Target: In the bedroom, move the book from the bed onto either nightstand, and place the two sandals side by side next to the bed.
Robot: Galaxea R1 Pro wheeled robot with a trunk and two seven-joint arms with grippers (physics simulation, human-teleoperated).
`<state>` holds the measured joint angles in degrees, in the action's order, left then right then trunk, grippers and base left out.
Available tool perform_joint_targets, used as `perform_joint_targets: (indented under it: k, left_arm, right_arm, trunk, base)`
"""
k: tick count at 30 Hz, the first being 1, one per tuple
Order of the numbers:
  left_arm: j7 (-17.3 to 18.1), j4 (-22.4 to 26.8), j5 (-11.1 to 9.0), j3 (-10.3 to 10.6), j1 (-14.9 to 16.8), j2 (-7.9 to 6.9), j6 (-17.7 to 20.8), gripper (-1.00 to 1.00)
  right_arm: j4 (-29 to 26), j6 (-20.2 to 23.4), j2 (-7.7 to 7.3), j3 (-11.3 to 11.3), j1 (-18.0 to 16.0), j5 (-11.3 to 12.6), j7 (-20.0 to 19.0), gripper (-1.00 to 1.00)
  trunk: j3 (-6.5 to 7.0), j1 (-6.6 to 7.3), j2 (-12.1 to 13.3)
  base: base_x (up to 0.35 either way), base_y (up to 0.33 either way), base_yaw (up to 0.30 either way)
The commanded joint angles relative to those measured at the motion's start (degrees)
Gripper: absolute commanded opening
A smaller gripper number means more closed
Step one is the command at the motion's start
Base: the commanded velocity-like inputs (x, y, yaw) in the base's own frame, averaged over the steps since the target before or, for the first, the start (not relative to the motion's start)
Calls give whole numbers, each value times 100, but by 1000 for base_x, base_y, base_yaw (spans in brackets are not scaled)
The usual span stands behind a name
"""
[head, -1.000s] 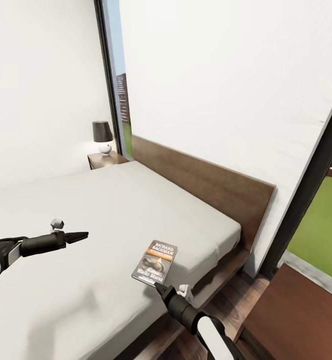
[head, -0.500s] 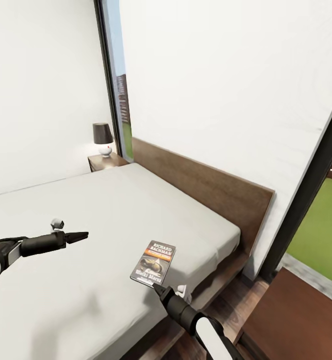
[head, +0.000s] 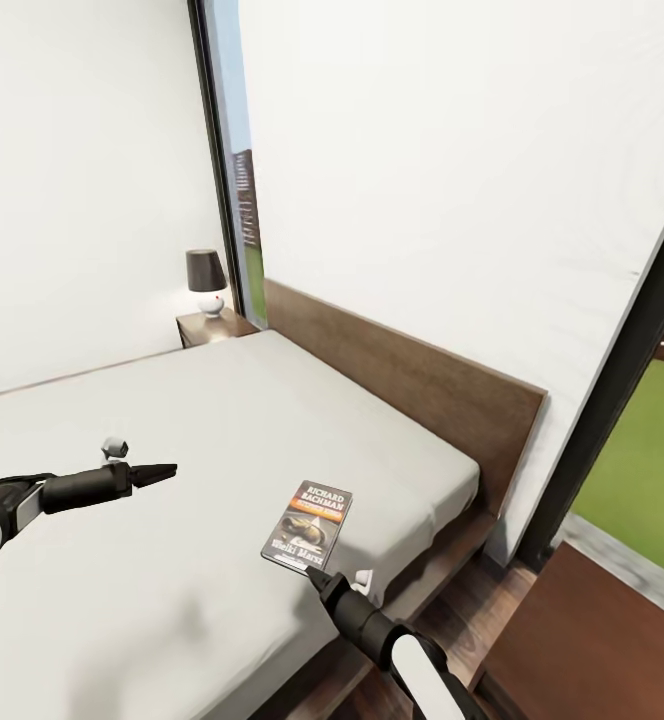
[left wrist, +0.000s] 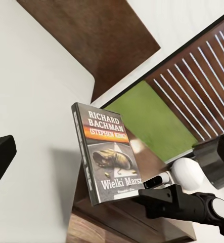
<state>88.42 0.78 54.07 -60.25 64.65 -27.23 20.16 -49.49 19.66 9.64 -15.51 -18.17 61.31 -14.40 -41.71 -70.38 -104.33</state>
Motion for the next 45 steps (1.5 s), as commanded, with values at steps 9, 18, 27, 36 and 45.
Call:
perform_joint_targets:
  k: [9,18,27,36,45]
  left_arm:
    - [27,2,60,-34,3,10,58,100]
    - [27,1,60,-33,-2,16,58,100]
    - [41,1,55,-39,-12,16,54,100]
    - [44,1,51,-40,-14,16,50,100]
    - [44,1,51,-40,-14,16,50,100]
  right_arm:
    - [-1,20,-5,-3,-2,33,23,-100]
    - [-7,19,0,-4,-2,31,-8,-100]
    - [-8,6,-4,-4,-2,31,-11,-100]
    - [-8,-4,-5,2,-2,32,-13,-100]
    - [-8,-88,-1,-1,-2,31,24,-100]
  trunk:
    - [157,199,360]
    - [246,309,561]
    - [246,309,561]
    - [246,309,561]
    - [246,309,561]
  base:
    - [0,0,0]
    - [0,0,0]
    - [0,0,0]
    - [-52,0,84]
    - [-244,-46,238]
